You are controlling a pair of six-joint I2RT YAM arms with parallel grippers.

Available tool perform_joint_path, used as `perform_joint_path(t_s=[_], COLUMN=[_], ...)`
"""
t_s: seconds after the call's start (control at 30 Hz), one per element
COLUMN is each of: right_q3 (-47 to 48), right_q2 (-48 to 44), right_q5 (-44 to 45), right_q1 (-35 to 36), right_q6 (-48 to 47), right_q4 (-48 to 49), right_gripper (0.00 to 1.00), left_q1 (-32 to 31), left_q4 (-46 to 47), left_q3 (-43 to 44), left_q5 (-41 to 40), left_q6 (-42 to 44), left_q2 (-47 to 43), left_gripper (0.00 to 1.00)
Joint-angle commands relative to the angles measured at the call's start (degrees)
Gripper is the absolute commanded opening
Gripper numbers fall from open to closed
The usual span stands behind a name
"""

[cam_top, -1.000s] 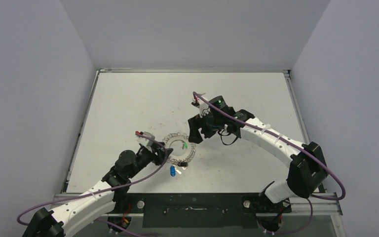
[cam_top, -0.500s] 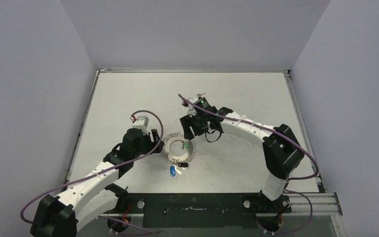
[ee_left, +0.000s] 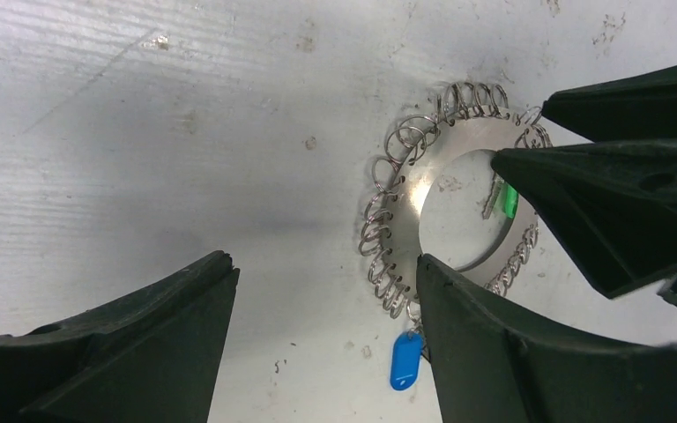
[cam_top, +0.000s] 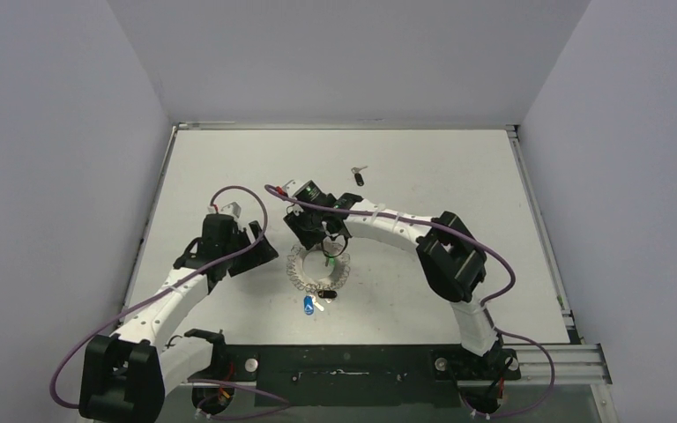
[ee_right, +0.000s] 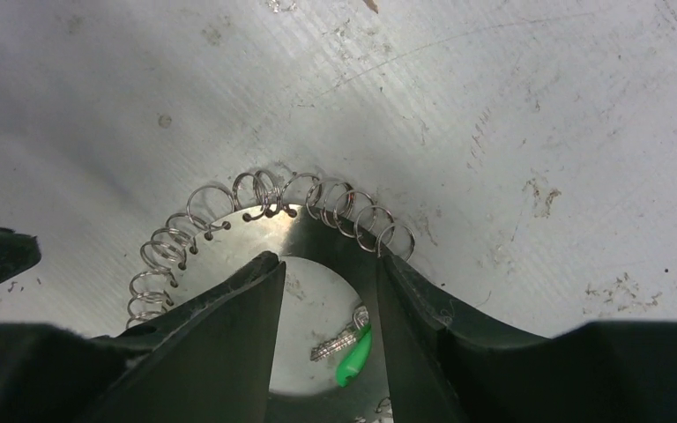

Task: Put the keys on the keyring

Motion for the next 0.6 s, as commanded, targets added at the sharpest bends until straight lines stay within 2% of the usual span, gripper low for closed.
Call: perform_joint_path(t_s=[0.0, 0.07, 0.23, 0.4, 0.57], right_q3=[4.01, 5.12, 7.48, 8.37, 8.36], right_q2=[1.92, 3.12, 5.91, 7.36, 7.75], right_q5=[2.88, 2.69, 2.95, 2.90, 2.03], right_q1=[-0.09, 0.08, 0.37, 0.52, 0.55], right_q6=[-1.39, -1.47, -1.41, -1.48, -1.20], right_q4=[-0.13, -0.31, -0.99, -1.26, -0.87], right_gripper=[0.43, 0.41, 0.30, 0.29, 0.33], left_q1=[2.74, 3.30, 3.73, 3.86, 3.86], left_q4=[-1.10, -1.31, -1.53, -1.38, -1.12], left_q3=[2.54, 2.84, 2.81, 2.29, 2.07], left_q5=[6.80, 7.13, 7.49, 8.09, 8.09], left_q6=[-2.04, -1.76, -1.26, -1.36, -1.29], left_q2=[0.06, -0.25, -1.04, -1.13, -1.22], left_gripper=[0.73, 0.73, 0.73, 0.72, 0.72])
